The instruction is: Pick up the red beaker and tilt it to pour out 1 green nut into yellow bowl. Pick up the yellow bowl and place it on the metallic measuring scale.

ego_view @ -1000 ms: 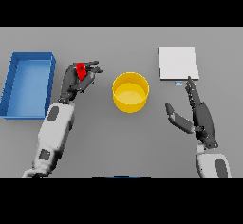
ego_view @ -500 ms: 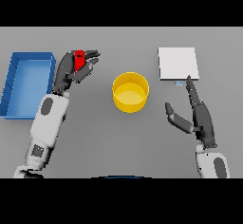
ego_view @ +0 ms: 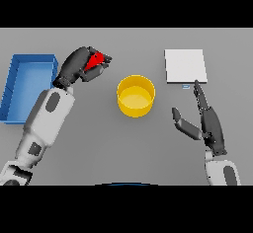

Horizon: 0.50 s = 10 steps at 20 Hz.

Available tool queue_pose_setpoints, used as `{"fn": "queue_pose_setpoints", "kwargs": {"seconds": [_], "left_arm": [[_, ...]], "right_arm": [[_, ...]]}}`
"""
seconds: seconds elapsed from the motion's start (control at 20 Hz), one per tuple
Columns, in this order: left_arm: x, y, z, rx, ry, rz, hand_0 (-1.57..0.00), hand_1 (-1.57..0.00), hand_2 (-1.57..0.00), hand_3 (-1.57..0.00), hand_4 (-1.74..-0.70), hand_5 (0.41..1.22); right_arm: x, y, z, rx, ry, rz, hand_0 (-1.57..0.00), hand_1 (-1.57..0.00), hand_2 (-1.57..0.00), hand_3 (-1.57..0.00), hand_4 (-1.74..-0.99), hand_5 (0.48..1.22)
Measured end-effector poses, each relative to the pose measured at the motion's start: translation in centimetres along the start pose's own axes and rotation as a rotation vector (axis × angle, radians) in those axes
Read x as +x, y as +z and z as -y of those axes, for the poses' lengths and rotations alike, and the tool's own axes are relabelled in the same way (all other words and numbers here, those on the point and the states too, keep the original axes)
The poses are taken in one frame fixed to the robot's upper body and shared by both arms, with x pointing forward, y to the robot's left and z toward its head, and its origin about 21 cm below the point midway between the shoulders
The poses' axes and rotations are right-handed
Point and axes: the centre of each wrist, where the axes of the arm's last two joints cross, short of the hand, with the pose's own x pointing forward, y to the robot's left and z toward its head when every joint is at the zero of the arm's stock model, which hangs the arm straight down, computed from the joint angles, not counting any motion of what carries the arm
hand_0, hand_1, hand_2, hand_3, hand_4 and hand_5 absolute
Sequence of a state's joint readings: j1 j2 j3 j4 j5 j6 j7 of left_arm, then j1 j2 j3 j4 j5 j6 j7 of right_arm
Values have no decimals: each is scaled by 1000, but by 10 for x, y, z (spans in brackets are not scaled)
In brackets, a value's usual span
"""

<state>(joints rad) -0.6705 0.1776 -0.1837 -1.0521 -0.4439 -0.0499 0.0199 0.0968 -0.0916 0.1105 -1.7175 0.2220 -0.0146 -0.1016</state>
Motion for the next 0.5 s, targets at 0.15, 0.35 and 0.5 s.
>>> {"fn": "queue_pose_setpoints", "kwargs": {"seconds": [0.15, 0.35, 0.5], "left_arm": [[19, -7, -1, -72, -182, 42, -1570, -1570, -1570, -1570, -1740, 1147], [41, -17, 6, -164, -481, 43, -1571, -1571, -1571, -1570, -1741, 1191], [51, -22, 15, -258, -671, 42, -1571, -1571, -1571, -1492, -1698, 1205]], "right_arm": [[2, 2, -2, 12, -11, 0, 1, 1, 1, 1, -1182, 668], [2, 1, -2, 10, -28, -8, 1, 1, 1, 1, -1182, 674], [2, 0, -2, -3, -33, -18, 1, 1, 1, 1, -1190, 675]]}}
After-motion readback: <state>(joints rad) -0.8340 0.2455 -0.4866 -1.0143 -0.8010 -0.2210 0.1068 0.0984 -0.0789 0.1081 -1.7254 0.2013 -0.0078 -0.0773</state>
